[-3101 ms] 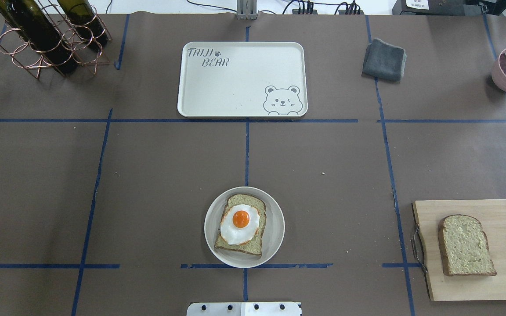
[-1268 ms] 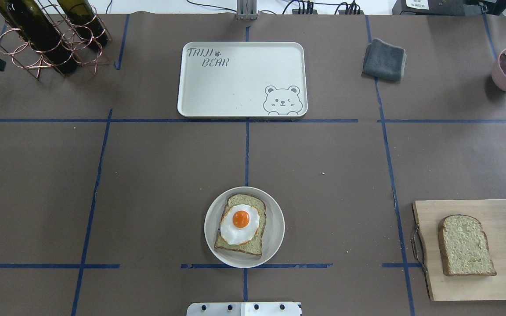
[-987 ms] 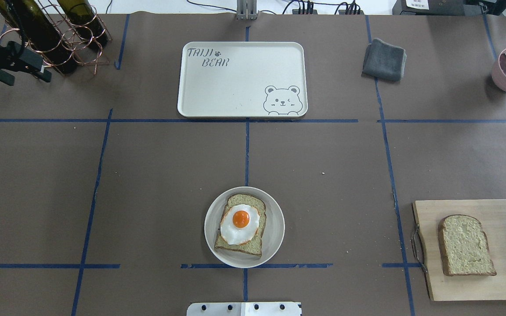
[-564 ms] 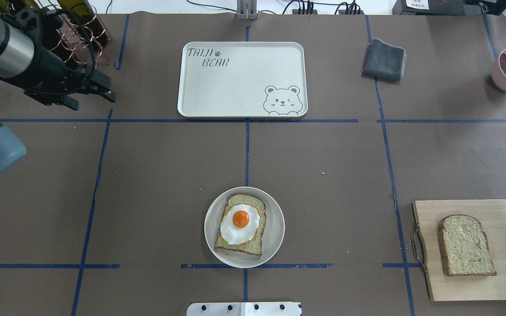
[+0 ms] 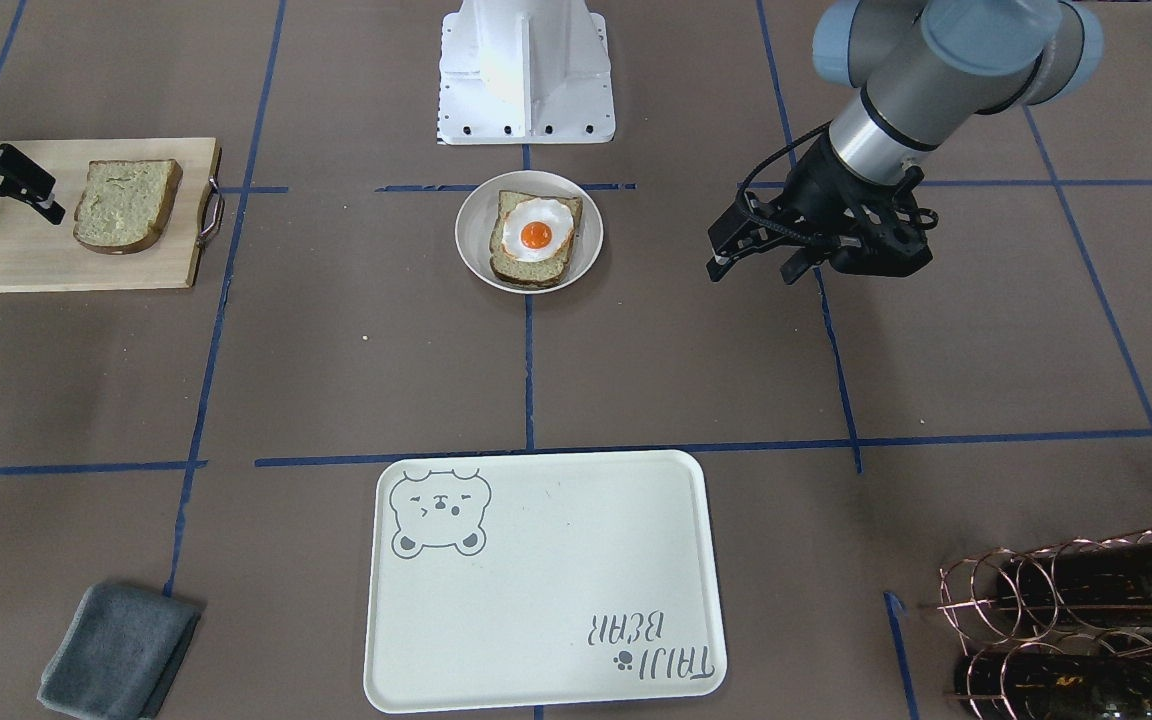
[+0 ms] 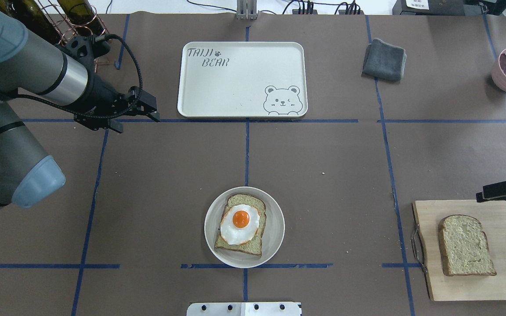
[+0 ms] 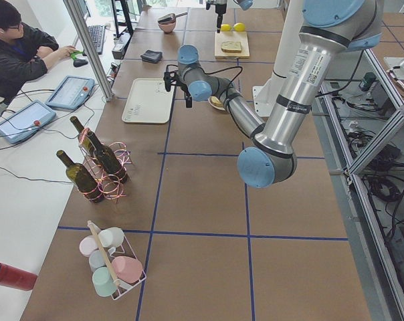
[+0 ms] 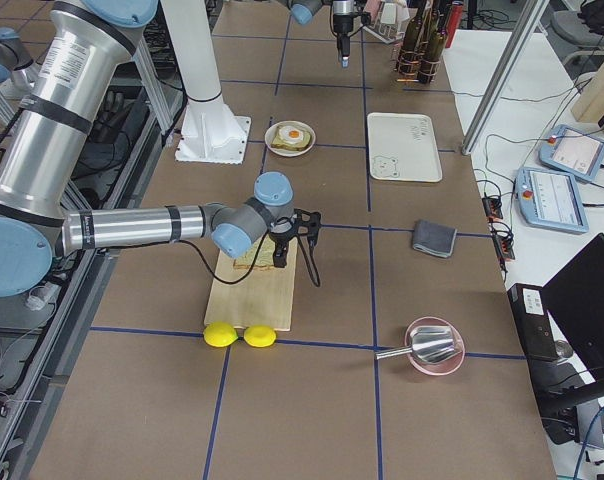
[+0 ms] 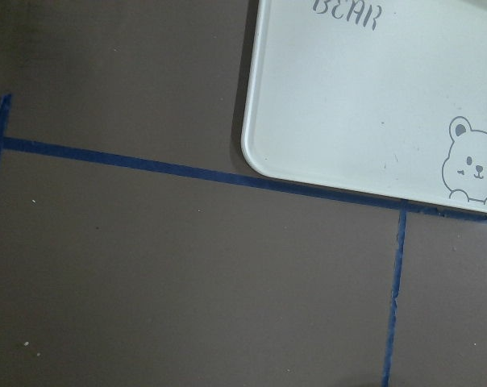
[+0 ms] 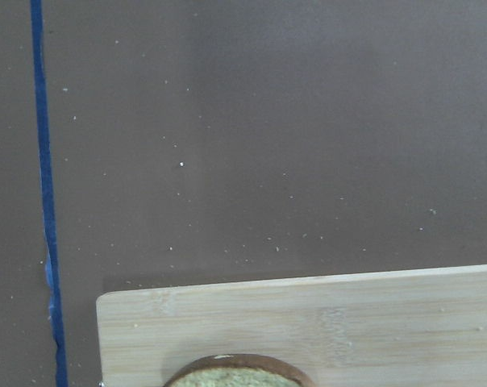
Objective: Make sandwich and place on tray
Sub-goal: 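Move the left gripper toward the tray while the right gripper approaches the bread slice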
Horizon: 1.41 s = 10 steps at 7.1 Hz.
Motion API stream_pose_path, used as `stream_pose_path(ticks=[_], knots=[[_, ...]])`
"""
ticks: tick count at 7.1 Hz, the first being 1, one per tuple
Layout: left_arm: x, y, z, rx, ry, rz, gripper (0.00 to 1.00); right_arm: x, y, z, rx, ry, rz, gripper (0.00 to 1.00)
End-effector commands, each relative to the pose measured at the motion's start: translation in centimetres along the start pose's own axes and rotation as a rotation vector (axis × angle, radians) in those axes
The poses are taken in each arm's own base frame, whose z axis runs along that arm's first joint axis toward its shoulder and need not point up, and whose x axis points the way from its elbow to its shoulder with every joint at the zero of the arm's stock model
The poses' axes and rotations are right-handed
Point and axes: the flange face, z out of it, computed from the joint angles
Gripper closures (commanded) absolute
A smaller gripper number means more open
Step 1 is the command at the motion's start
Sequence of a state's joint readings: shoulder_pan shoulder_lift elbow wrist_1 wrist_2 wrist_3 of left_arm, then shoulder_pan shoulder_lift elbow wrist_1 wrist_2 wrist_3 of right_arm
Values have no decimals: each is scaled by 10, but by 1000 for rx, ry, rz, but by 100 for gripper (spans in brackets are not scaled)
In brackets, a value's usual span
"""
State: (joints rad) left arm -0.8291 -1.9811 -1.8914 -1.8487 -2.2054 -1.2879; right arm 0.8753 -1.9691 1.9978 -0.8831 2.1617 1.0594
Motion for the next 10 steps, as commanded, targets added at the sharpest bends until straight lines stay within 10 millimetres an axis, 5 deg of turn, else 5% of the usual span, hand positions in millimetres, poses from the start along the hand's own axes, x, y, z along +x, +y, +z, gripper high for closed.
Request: stream_pose_path(ticks=[1, 3, 5, 7, 10], knots=[[10, 5, 3, -1, 9, -11, 0, -7, 24, 12, 18, 14, -25, 0], [11, 6, 5, -5, 9, -9, 0, 11, 31, 18, 2, 42, 2, 1], [13, 8, 6, -5, 8, -6, 0, 35, 45, 45, 0, 16, -62, 3], [17, 11, 8, -11, 13, -12, 0, 37, 57, 52, -18, -17, -89, 4], [18, 13, 9, -11, 22, -6, 0, 35, 67, 59, -52, -8, -109, 26]])
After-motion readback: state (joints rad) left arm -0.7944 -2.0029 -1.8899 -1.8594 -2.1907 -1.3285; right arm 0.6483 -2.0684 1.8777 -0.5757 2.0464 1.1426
